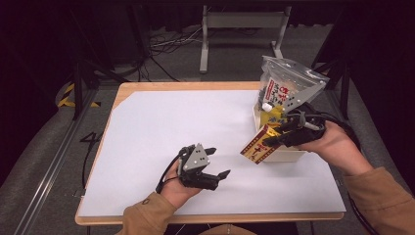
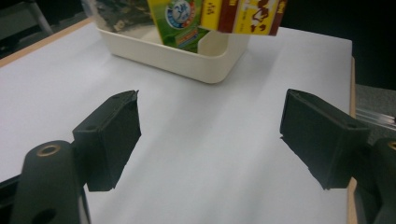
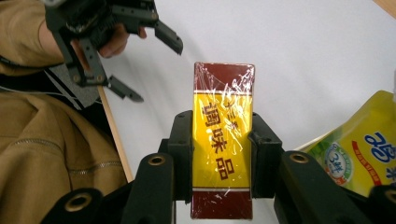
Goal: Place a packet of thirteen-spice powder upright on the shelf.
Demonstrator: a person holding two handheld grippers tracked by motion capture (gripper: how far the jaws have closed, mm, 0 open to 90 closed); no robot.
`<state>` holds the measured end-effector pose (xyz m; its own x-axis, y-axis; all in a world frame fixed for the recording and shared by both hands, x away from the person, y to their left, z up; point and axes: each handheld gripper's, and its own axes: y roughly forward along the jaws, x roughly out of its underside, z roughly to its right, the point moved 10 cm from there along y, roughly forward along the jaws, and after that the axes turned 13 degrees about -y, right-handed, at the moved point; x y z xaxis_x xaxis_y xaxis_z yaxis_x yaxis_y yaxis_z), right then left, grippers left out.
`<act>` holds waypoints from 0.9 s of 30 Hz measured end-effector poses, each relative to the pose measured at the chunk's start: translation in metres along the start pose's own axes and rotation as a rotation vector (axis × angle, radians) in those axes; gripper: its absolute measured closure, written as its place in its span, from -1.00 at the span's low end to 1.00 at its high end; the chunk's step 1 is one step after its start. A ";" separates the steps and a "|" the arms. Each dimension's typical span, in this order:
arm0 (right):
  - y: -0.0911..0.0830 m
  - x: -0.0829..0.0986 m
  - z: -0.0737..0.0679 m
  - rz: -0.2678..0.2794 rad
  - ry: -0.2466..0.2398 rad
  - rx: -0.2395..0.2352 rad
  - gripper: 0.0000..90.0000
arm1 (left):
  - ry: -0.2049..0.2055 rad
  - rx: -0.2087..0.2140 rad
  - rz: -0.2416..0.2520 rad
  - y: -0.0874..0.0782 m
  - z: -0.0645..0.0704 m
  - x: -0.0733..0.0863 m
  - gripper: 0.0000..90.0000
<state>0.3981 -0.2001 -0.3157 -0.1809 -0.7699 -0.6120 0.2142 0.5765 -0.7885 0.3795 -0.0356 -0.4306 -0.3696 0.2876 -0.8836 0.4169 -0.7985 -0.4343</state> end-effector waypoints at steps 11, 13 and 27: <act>-0.012 0.004 0.014 -0.058 -0.113 0.047 0.52 | -0.050 -0.053 0.017 -0.015 -0.019 0.004 -0.54; -0.014 0.007 0.022 -0.075 -0.128 0.059 0.51 | -0.059 -0.061 0.017 -0.018 -0.022 0.006 -0.55; -0.023 0.023 0.046 -0.127 -0.168 0.122 0.51 | -0.117 -0.091 0.033 -0.032 -0.038 0.010 -0.57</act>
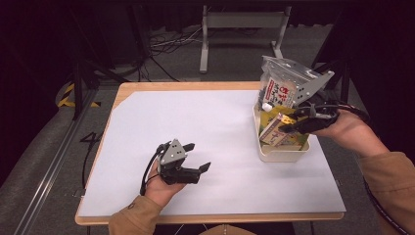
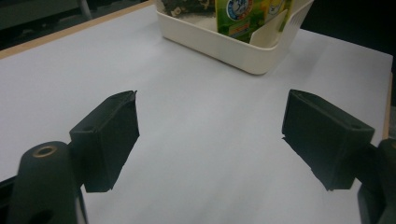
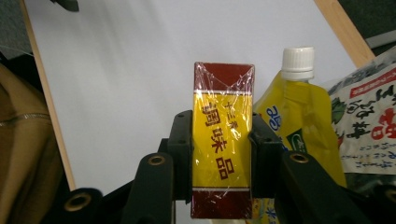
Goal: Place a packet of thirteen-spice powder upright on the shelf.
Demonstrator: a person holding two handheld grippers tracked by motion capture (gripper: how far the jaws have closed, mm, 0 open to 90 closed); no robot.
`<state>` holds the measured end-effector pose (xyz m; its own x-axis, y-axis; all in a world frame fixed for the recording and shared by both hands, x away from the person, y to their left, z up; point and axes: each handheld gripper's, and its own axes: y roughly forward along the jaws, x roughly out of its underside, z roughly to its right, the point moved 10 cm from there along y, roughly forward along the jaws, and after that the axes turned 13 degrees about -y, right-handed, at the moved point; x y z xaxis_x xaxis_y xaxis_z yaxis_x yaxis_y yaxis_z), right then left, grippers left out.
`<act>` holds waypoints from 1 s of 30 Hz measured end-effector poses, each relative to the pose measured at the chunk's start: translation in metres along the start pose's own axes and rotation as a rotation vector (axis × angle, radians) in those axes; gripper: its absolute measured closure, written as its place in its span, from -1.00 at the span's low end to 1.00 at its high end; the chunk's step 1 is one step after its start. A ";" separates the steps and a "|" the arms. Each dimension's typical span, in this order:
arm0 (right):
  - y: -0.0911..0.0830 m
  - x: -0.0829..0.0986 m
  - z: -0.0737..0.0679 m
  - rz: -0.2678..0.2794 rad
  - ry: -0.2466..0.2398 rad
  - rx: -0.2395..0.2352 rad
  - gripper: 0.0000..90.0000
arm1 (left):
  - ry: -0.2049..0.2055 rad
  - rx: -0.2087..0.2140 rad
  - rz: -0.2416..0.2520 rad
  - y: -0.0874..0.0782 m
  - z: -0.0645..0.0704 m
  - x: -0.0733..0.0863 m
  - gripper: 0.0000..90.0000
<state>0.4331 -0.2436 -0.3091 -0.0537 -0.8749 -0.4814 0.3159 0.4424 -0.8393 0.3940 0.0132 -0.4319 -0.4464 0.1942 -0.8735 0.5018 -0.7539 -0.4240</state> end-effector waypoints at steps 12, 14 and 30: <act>-0.002 0.015 0.009 -0.049 -0.038 0.024 0.51 | -0.018 -0.028 0.024 -0.011 -0.012 -0.002 -0.57; -0.002 0.018 0.010 -0.062 -0.047 0.028 0.51 | -0.019 -0.032 0.027 -0.013 -0.013 -0.002 -0.57; 0.007 0.030 0.008 -0.120 -0.105 -0.031 0.51 | -0.034 -0.053 0.032 -0.018 -0.021 0.000 -0.59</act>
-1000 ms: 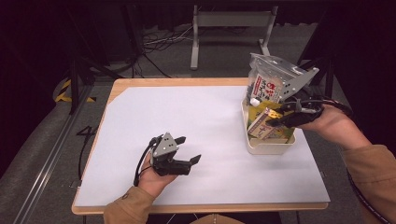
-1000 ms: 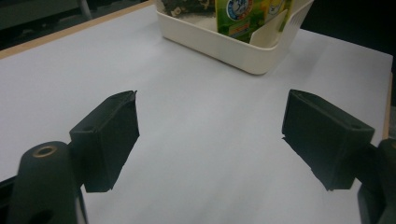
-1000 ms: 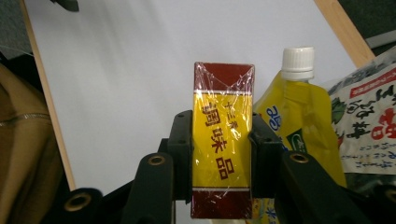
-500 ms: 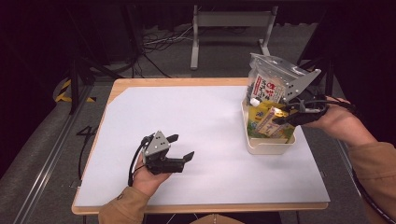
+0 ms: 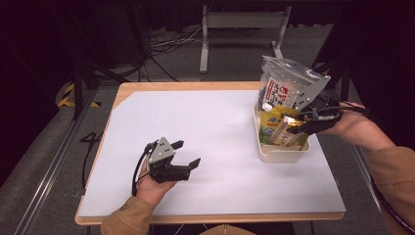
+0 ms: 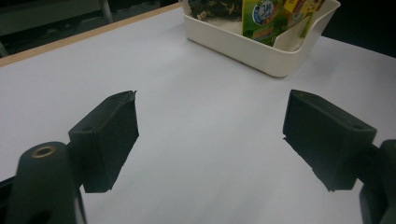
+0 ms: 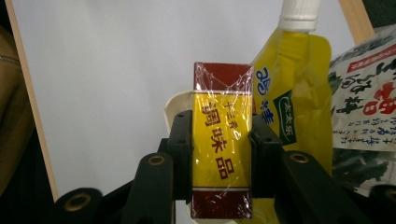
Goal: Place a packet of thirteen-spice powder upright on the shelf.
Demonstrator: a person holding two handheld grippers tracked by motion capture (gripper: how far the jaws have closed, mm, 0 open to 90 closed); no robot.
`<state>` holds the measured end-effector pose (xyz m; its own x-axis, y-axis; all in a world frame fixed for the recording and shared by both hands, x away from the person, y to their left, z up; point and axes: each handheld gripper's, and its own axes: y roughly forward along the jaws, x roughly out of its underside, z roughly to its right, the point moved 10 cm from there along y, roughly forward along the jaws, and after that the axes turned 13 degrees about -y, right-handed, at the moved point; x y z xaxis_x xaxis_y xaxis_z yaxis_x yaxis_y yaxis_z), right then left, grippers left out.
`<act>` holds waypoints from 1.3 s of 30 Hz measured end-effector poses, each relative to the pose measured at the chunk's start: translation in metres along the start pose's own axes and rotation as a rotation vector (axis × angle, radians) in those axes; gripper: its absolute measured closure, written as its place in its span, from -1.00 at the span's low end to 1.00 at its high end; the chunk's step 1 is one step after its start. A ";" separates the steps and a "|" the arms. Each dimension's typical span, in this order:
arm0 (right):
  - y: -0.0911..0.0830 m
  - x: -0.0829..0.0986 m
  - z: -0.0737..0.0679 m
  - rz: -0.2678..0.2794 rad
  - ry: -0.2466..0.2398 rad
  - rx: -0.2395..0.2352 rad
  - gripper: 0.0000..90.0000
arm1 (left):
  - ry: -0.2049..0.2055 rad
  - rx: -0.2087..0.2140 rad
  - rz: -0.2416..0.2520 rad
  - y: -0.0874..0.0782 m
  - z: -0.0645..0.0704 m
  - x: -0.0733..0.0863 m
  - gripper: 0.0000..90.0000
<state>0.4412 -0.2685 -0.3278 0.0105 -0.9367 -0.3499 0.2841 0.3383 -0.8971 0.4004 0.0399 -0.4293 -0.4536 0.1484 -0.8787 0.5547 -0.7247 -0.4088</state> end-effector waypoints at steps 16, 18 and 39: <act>0.010 0.006 -0.004 -0.025 -0.051 -0.065 0.51 | -0.009 -0.011 0.003 -0.002 -0.004 0.001 -0.59; 0.012 0.006 -0.005 -0.030 -0.061 -0.079 0.51 | -0.004 -0.012 0.000 -0.002 -0.004 0.001 -0.59; 0.032 0.012 -0.013 -0.063 -0.086 -0.125 0.50 | -0.011 -0.018 -0.002 -0.003 -0.007 0.003 -0.59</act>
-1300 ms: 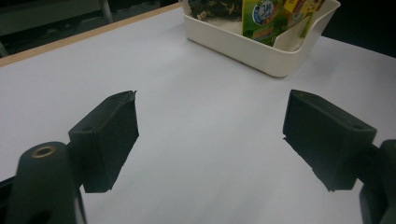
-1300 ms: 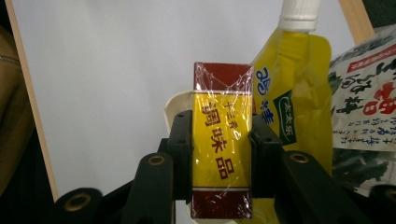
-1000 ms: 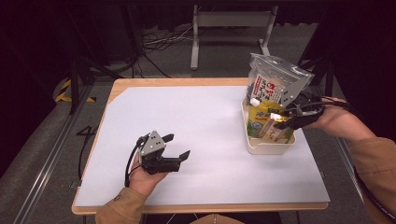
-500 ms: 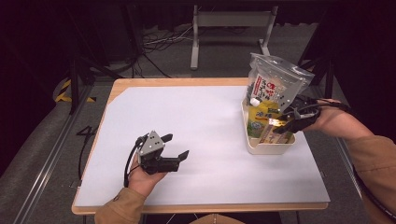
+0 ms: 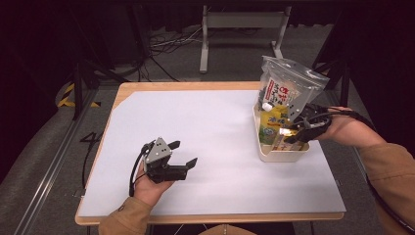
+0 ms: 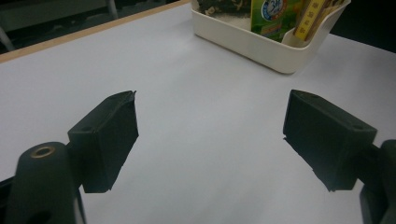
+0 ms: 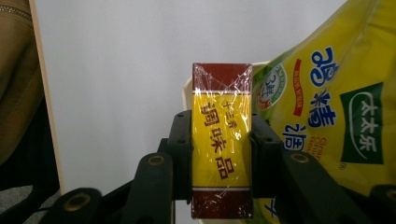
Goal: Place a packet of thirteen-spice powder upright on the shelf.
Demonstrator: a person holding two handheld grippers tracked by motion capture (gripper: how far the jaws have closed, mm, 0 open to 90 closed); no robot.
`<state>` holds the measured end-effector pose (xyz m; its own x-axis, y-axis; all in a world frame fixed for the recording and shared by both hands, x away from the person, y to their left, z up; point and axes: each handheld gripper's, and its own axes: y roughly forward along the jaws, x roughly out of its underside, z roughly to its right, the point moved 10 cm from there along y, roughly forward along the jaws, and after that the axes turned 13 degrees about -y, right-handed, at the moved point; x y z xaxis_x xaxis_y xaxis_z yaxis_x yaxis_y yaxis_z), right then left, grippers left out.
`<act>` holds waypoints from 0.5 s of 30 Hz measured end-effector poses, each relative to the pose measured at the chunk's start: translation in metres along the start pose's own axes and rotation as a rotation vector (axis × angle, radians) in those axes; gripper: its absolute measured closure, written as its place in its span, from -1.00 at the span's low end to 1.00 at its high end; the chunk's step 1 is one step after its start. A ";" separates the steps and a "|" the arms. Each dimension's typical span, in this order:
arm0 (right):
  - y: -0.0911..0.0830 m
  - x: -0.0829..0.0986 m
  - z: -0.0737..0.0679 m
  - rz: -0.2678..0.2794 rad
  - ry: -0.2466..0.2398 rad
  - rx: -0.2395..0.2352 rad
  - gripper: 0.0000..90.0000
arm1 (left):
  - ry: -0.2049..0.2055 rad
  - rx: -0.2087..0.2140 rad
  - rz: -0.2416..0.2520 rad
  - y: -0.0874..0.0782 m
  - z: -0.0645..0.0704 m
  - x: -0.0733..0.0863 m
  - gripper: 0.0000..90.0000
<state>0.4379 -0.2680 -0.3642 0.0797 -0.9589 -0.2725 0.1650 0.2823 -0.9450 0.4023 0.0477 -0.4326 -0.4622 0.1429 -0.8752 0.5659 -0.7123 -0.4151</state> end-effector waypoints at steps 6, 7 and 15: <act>0.008 0.003 -0.001 -0.015 0.002 -0.004 0.50 | -0.003 0.002 -0.001 0.000 0.000 0.001 -0.59; 0.009 0.003 0.000 -0.015 0.005 0.000 0.50 | -0.002 0.002 -0.002 0.000 0.000 0.001 -0.59; 0.021 0.008 -0.002 -0.023 0.020 -0.002 0.50 | -0.008 0.007 -0.009 0.002 0.001 0.003 -0.59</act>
<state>0.4405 -0.2701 -0.3867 0.0566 -0.9656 -0.2538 0.1650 0.2598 -0.9515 0.4012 0.0461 -0.4352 -0.4724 0.1438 -0.8696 0.5571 -0.7158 -0.4210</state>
